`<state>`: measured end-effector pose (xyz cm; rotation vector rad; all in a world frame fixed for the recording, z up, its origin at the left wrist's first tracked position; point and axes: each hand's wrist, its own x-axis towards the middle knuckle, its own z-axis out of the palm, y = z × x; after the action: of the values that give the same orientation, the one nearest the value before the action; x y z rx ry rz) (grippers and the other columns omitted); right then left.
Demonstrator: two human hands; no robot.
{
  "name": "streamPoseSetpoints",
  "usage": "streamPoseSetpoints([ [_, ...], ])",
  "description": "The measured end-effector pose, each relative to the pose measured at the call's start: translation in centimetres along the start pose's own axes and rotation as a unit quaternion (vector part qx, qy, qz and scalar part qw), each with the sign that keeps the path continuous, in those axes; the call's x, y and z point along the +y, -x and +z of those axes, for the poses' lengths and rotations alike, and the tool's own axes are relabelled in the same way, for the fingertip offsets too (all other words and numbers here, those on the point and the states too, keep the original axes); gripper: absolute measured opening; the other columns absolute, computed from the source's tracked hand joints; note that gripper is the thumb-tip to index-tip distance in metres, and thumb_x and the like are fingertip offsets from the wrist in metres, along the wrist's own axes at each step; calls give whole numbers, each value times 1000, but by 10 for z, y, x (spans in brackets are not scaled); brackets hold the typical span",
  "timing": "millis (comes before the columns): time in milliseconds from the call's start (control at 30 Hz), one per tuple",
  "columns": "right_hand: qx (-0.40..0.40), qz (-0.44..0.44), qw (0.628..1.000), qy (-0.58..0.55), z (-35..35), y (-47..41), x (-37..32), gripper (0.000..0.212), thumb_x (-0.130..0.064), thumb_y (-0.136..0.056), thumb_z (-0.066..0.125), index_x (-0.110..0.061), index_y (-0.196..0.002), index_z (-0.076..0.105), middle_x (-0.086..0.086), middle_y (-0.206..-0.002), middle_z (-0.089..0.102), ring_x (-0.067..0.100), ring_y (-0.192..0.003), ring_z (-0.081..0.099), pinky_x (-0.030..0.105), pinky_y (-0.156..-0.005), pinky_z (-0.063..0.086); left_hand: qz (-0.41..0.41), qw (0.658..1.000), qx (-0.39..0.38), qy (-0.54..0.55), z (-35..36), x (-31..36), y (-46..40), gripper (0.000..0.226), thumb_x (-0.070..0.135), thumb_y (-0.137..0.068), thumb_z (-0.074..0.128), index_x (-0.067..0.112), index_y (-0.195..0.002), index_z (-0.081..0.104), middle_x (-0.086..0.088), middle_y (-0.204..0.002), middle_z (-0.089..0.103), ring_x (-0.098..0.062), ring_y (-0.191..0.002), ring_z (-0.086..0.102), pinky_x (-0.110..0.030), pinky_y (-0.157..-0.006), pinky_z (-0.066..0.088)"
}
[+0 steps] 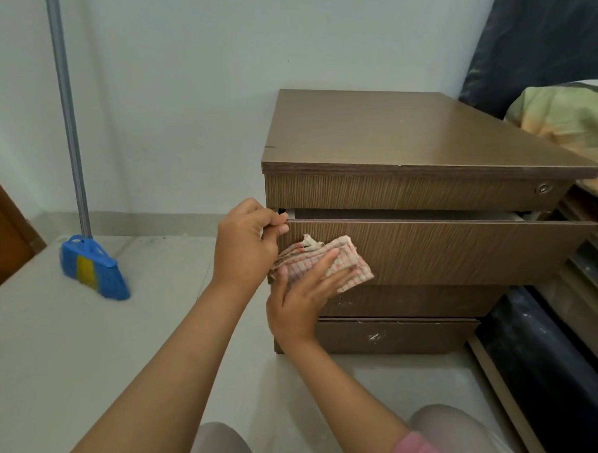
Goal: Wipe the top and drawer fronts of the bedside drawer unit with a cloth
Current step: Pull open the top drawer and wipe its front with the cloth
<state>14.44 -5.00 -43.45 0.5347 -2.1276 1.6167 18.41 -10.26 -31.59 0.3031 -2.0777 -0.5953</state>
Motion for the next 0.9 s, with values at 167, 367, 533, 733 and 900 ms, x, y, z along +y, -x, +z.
streamPoseSetpoints([
  [167, -11, -12, 999, 29, -28, -12, 32, 82, -46, -90, 40, -18, -146, -14, 24, -146, -27, 32, -137, -28, 49, -109, -8, 7, 1000, 11, 4, 1, -1, 1, 11, -1, -76, 73, 5, -85, 75, 0, -71, 54, -18, -63, 55, -18, -58, 41],
  [367, 22, -7, 999, 46, -72, -46, 52, 82, -41, -89, 40, -14, -145, -13, 34, -146, -22, 41, -138, -23, 53, -112, -8, 9, 1000, 13, -7, 3, 0, 4, 10, 1, -79, 71, 5, -88, 74, -4, -75, 58, -20, -70, 57, -24, -62, 48],
  [533, 42, -2, 998, 49, -100, -74, 62, 82, -42, -89, 40, -17, -146, -14, 30, -148, -23, 41, -139, -23, 59, -112, -4, 5, 1000, 20, -11, 8, -1, 1, 10, -1, -79, 71, 3, -87, 74, -2, -75, 56, -23, -72, 58, -27, -62, 49],
  [733, 42, 3, 998, 49, -115, -102, 67, 83, -42, -89, 44, -18, -147, -12, 25, -150, -23, 39, -138, -24, 64, -111, 0, -3, 999, 36, -28, 21, -8, -8, 8, -3, -78, 71, 2, -84, 74, 1, -72, 51, -23, -69, 54, -19, -62, 37],
  [900, 47, 18, 998, 35, -118, -114, 71, 84, -40, -89, 47, -21, -148, -10, 22, -152, -22, 38, -138, -26, 62, -111, 1, 9, 996, 64, -59, 30, -12, -10, 7, -3, -80, 69, 0, -84, 73, -5, -70, 53, -21, -70, 49, -12, -62, 30],
])
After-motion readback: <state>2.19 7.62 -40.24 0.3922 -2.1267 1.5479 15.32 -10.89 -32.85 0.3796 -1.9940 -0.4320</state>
